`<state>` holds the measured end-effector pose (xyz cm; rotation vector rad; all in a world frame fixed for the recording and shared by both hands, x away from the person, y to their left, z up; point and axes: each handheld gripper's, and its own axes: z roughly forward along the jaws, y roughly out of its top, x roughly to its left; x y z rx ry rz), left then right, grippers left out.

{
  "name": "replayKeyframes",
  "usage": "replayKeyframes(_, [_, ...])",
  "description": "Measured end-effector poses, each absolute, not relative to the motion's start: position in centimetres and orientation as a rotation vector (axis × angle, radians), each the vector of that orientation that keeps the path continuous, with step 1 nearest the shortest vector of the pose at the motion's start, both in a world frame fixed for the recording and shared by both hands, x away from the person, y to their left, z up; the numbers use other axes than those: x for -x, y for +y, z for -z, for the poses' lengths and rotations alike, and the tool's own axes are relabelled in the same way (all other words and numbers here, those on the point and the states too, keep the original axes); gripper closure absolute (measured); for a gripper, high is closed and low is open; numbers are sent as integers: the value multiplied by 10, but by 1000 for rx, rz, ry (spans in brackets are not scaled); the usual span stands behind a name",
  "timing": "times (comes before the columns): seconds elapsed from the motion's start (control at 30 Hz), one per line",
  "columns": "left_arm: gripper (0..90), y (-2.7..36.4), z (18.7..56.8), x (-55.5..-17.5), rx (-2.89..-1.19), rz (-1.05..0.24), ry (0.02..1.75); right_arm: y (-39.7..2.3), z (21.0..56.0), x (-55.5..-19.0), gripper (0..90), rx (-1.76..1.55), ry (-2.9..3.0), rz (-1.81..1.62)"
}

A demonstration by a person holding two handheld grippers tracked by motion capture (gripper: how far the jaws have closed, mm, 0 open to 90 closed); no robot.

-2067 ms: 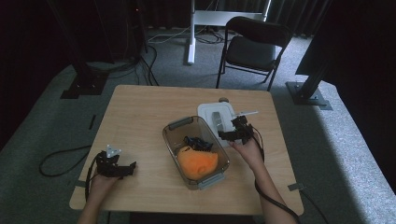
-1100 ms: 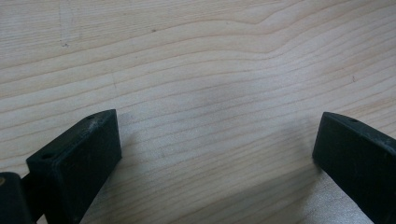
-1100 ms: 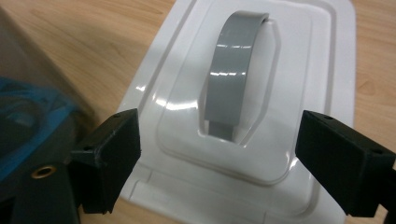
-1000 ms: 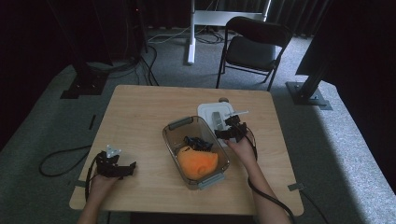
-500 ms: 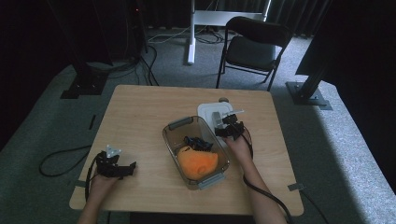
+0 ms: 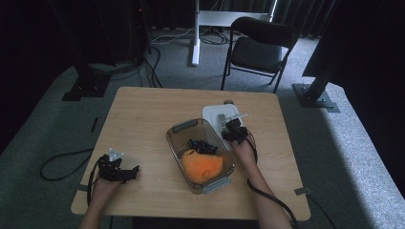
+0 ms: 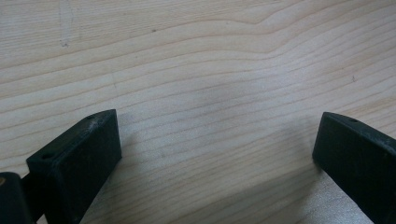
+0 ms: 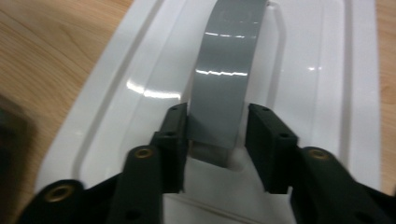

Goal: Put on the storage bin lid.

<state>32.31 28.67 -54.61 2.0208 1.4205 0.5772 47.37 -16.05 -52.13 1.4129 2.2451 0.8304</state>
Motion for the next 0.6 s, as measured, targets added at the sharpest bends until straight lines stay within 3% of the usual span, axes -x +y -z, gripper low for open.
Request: replayKeyframes(0.6, [15, 287, 546, -323, -2021, -578, 1421, -186, 497, -458, 679, -1463, 2187, -898])
